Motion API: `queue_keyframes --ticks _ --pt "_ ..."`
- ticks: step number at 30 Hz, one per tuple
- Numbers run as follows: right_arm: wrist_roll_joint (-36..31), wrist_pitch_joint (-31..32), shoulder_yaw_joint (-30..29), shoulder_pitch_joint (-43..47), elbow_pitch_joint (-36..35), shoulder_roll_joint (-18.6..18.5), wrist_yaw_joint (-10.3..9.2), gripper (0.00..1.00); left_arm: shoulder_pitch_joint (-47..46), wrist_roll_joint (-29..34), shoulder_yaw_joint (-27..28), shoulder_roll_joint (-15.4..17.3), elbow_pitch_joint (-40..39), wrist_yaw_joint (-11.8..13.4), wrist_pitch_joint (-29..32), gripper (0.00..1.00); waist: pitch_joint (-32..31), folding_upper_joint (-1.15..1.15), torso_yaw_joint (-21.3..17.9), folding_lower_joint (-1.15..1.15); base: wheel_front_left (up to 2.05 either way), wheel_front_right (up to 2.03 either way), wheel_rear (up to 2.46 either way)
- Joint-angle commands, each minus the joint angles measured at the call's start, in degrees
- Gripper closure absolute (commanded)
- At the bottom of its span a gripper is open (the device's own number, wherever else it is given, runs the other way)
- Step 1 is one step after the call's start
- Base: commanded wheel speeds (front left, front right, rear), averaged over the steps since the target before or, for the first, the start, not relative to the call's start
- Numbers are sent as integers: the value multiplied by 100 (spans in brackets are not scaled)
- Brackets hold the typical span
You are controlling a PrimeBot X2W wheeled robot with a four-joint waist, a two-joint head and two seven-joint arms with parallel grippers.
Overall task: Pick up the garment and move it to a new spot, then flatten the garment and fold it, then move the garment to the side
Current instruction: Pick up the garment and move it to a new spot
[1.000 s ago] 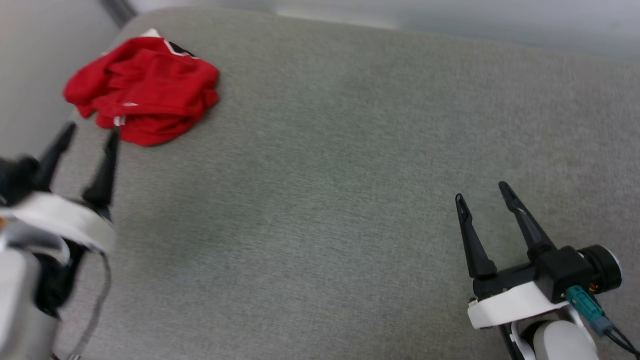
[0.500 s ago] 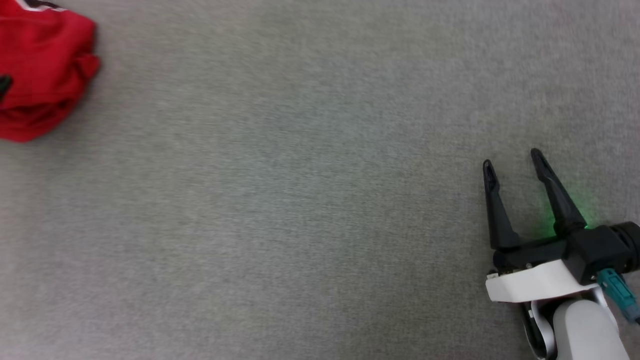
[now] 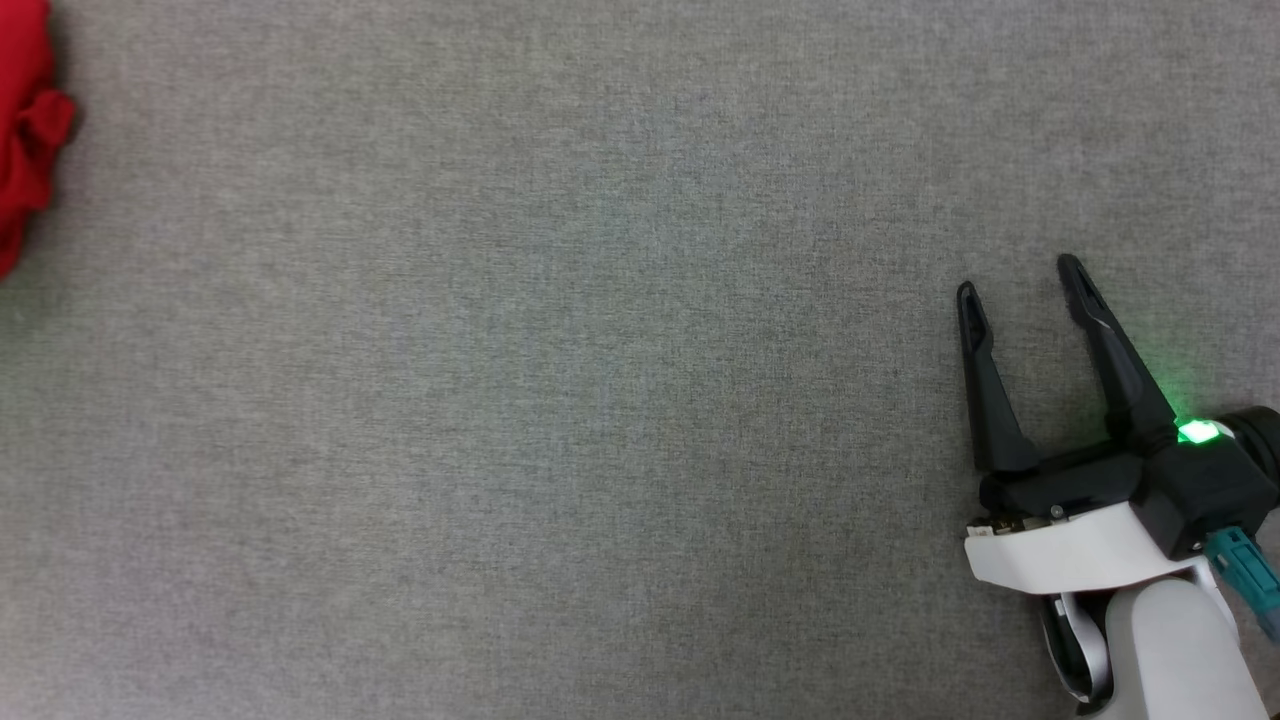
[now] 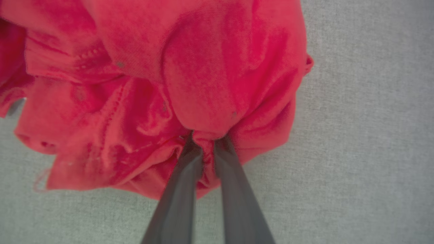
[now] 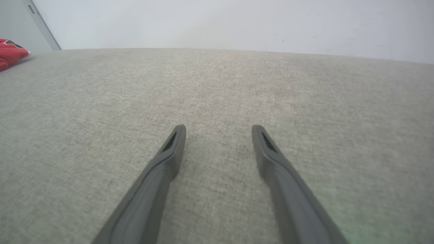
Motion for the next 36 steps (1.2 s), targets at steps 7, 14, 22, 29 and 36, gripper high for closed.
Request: queue_keyframes --ticks 7,14,22,29,36 --pt "-12 53 6 65 338 -52 -9 0 -181 -138 -170 -24 -235 -8 -880 100 -478 0 134 -1 0 0 0" --pt "179 38 131 153 579 -45 -8 0 -192 -212 -371 126 -863 -8 -1768 100 -1373 0 211 -1 0 0 0" --pt "466 39 210 317 830 -44 -8 0 -201 75 -734 -103 -1516 -8 -2450 100 -2337 0 182 -1 0 0 0" --pt "605 39 129 459 862 -43 -8 0 -93 511 -1085 -948 -1980 217 -2962 100 -2853 0 15 -1 0 0 0" --pt "635 38 -24 544 770 -41 -8 0 203 1220 -1751 -2087 -2294 921 -3355 100 -3073 0 -333 -1 0 0 0"
